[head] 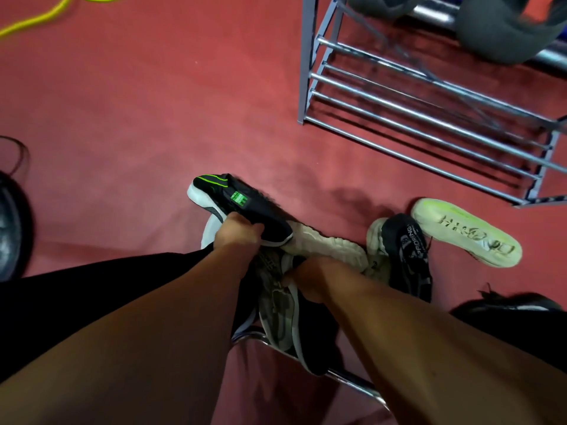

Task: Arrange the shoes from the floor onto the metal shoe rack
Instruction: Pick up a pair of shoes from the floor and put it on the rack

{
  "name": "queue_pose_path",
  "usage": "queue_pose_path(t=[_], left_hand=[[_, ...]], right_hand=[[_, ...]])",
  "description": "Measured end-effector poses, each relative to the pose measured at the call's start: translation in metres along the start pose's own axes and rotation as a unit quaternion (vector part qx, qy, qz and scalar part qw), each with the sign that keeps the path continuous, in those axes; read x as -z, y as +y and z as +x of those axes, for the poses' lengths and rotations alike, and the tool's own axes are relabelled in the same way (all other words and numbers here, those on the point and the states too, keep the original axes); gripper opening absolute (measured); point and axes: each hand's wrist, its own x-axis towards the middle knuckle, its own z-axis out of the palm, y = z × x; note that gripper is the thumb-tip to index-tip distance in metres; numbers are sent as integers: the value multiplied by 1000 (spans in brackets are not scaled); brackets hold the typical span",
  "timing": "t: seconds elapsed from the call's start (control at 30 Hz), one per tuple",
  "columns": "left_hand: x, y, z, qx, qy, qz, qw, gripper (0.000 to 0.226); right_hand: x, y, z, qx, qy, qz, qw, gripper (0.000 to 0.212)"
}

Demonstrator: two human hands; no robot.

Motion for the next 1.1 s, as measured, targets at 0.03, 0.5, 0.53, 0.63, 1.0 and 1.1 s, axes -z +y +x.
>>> queue_pose_path(t=[0.03,0.5,0.53,0.63,1.0,1.1], left_hand=[[2,-1,1,17,15,5,1000,34],[15,-21,4,39,30,-86,995,91],[16,-19,2,41,34,-112,992,95],[21,-9,-6,52,43,-179,982,92],[18,-10,3,82,44,-137,986,54],[21,-4,-2,90,34,-156,983,55]], right_hand=[[0,3,-2,12,6,-12,1000,43],[-4,25,3,78,141,-160,974,73],[-9,24,3,92,169,-163,968,71],[-13,16,-1,164,207,-253,931,49],[-4,27,10,360,249,-489,755,19],[6,23,3,352,214,-457,789,27]])
